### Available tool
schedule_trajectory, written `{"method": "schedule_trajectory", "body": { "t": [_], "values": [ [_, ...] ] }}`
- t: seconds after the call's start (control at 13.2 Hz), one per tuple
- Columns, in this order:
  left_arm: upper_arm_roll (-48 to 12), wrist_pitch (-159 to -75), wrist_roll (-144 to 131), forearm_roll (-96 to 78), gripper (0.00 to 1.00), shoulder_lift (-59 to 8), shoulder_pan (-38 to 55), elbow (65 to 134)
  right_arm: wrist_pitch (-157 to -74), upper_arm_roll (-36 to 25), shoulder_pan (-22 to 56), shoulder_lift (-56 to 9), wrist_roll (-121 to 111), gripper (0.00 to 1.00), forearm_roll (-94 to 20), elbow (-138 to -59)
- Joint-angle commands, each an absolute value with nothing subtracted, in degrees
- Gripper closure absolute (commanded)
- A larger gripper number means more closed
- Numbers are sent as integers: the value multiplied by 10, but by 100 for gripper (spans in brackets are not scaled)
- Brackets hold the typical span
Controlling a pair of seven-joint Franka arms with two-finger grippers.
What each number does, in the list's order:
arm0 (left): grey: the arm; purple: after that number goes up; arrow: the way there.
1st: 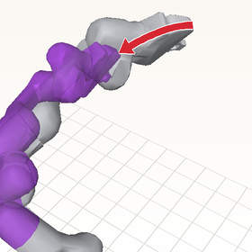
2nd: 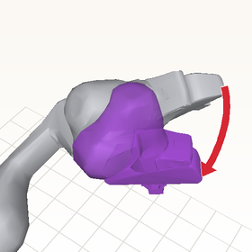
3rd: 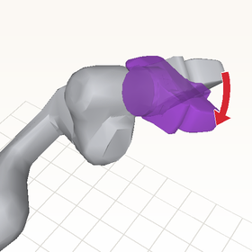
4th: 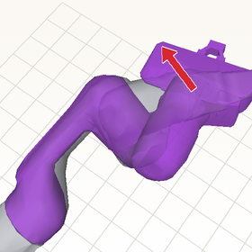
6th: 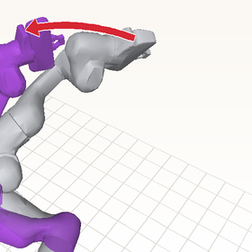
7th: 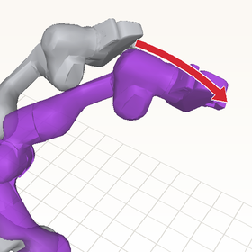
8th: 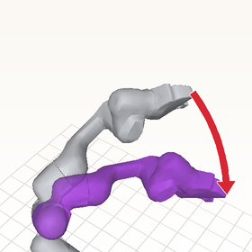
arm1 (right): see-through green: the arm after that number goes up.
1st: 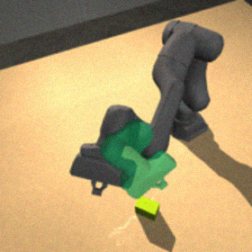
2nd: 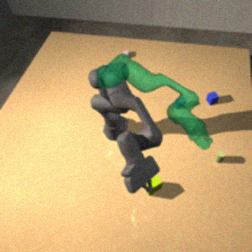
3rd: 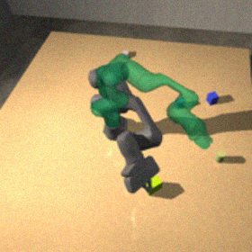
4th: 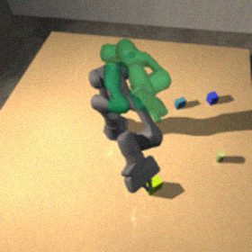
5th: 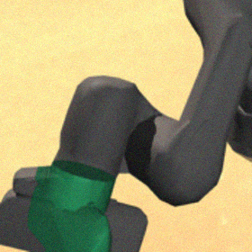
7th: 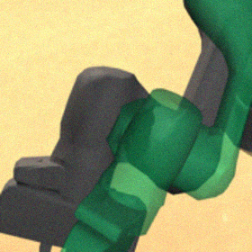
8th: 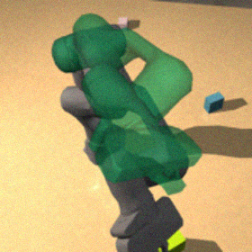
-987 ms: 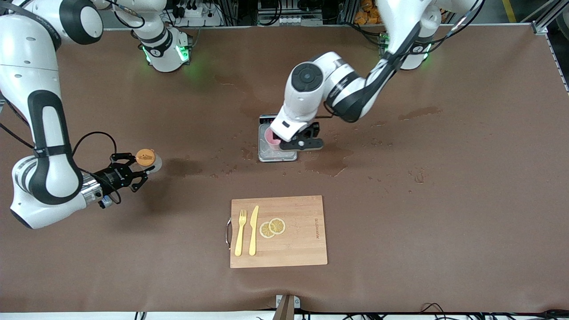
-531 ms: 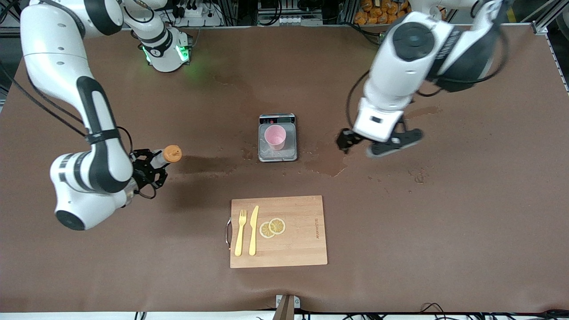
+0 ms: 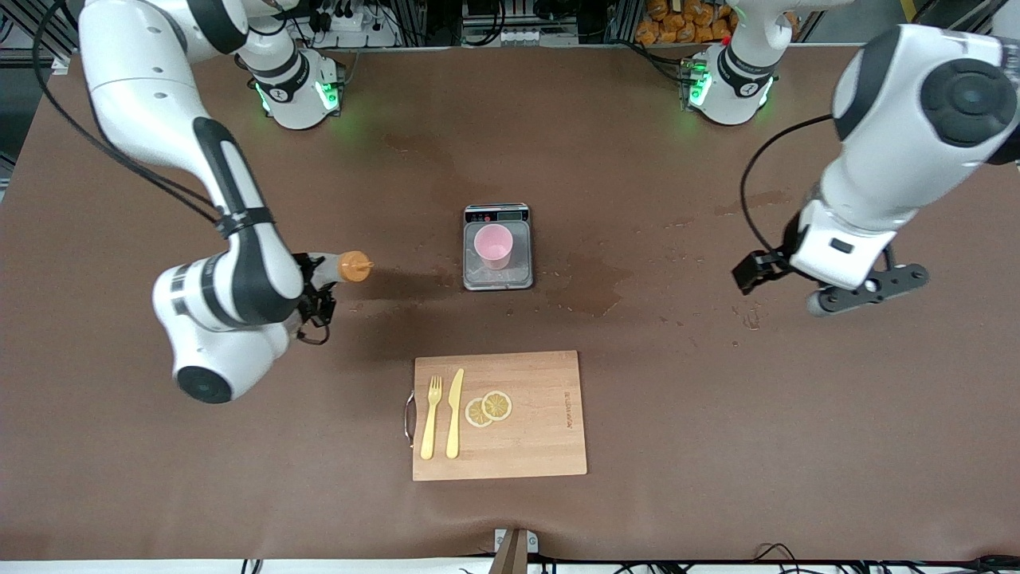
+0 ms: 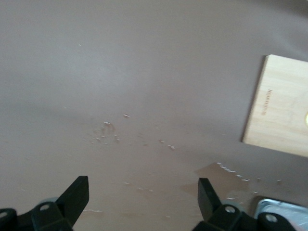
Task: Add sauce to pink cup with both arms
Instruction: 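Release the cup and withdraw the left gripper while the right gripper carries the bottle, then tip the bottle nozzle-down over the pink cup with the right gripper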
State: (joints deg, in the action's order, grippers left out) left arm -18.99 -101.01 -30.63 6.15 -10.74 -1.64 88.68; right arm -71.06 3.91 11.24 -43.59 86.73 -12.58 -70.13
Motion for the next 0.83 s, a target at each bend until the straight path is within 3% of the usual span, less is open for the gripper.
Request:
{"method": "schedule_trajectory", "body": {
  "t": [0.0,0.15,0.76],
  "values": [
    [-197,-939,-260,65,0,-89,-33,840,-700,37,142,-427,924,55,-119,-683],
    [-193,-909,-236,66,0,-84,-36,821,-700,36,161,-428,957,55,-118,-678],
    [-84,-867,-145,46,0,-42,10,824,-681,30,222,-429,1065,55,-89,-671]
  ]
}}
